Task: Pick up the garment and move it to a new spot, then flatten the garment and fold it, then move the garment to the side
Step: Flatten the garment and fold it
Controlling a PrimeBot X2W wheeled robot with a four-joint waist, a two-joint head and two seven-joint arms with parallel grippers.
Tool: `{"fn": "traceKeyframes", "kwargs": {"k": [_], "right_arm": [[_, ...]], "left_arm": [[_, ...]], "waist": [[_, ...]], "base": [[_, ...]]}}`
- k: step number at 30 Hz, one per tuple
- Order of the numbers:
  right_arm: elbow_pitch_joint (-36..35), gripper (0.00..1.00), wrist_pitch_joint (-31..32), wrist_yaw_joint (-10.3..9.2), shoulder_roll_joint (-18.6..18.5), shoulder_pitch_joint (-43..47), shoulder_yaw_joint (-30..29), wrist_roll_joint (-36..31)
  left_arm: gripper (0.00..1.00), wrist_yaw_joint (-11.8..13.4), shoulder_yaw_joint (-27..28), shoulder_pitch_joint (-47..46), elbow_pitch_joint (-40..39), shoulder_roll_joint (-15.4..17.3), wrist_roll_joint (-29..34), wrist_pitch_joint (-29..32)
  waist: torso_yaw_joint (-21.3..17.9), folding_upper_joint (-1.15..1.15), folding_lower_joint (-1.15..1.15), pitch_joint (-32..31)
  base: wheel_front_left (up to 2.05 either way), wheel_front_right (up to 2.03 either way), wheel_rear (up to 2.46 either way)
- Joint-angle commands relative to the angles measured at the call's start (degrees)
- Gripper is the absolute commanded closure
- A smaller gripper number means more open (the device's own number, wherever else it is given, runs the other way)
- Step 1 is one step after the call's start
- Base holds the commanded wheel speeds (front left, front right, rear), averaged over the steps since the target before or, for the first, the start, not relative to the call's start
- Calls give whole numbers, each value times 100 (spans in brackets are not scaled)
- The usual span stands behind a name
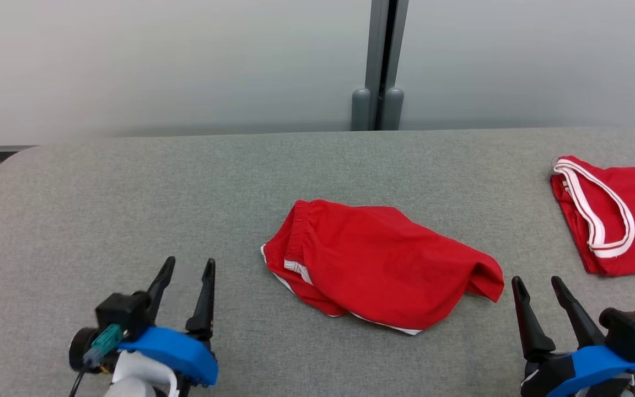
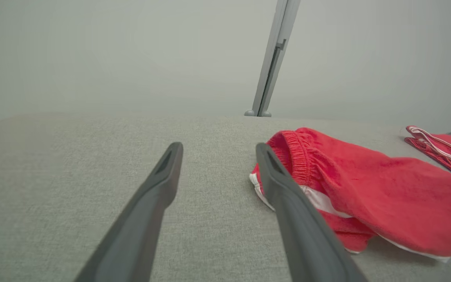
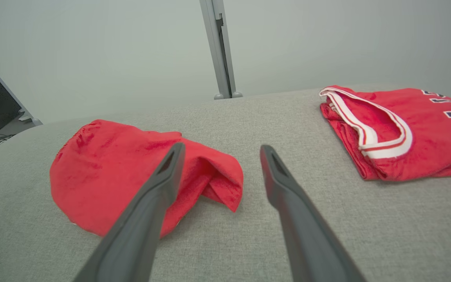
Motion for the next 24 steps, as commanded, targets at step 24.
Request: {"fn": "traceKeyframes", "kwargs": {"k": [24], "right_arm": [[183,0,-189,3,5,-441,460,203]], "left_arm": [[0,-232,-1577,-1713,1983,348,-539,538]], "waist": [[-1074,0,0,609]], "base": [[0,0,0]]}}
